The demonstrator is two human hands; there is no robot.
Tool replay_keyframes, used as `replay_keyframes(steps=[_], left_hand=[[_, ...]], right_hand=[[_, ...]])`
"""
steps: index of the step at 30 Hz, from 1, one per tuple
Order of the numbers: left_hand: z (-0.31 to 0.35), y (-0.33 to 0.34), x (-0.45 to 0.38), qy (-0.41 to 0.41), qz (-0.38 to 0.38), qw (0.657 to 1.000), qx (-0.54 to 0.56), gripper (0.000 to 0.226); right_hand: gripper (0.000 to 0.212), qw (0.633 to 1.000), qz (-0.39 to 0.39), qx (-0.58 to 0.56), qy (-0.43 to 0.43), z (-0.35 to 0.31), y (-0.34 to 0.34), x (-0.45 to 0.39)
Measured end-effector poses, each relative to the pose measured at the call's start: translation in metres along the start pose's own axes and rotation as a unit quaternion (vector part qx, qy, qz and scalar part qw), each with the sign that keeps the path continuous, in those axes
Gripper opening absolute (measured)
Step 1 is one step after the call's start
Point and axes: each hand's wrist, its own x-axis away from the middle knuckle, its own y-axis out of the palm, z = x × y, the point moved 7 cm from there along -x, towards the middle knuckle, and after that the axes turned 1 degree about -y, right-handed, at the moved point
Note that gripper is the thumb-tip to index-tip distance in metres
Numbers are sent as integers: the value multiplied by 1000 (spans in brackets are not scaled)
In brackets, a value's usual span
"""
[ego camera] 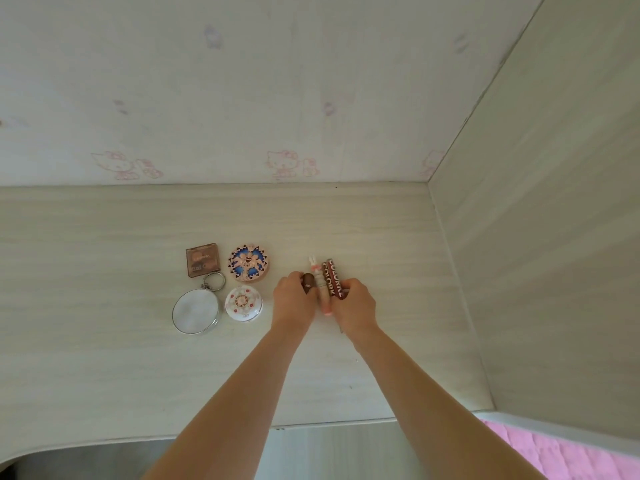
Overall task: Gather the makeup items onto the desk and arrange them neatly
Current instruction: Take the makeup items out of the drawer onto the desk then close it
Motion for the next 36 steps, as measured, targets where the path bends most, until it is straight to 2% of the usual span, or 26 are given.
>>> replay_keyframes(steps=[3,9,15,20,24,27,32,36], left_hand=[[6,-4,5,46,7,997,-56,33],[16,0,6,109,8,972,-207,25],[21,-1,4,124,2,955,-269,31],[18,-8,2,120,5,956,-269,35],[7,-15,1,60,1,986,-157,31],[7,-15,4,53,2,990,-129,31],[7,-15,7,46,12,987,-156,29],[9,-19,8,41,32,976,-211,31]], right_hand=[[27,1000,-7,14,-1,0,1,1],[24,1000,-10,15,6,3,-1,-2],[23,1000,2,1,25,5,-4,-10],[23,1000,6,16,18,8,-3,-15],[24,999,19,18,20,10,-8,-22],[24,999,32,35,22,11,-14,-26],[16,994,33,105,-21,7,-17,-25],[9,989,36,139,-23,6,-17,-22]])
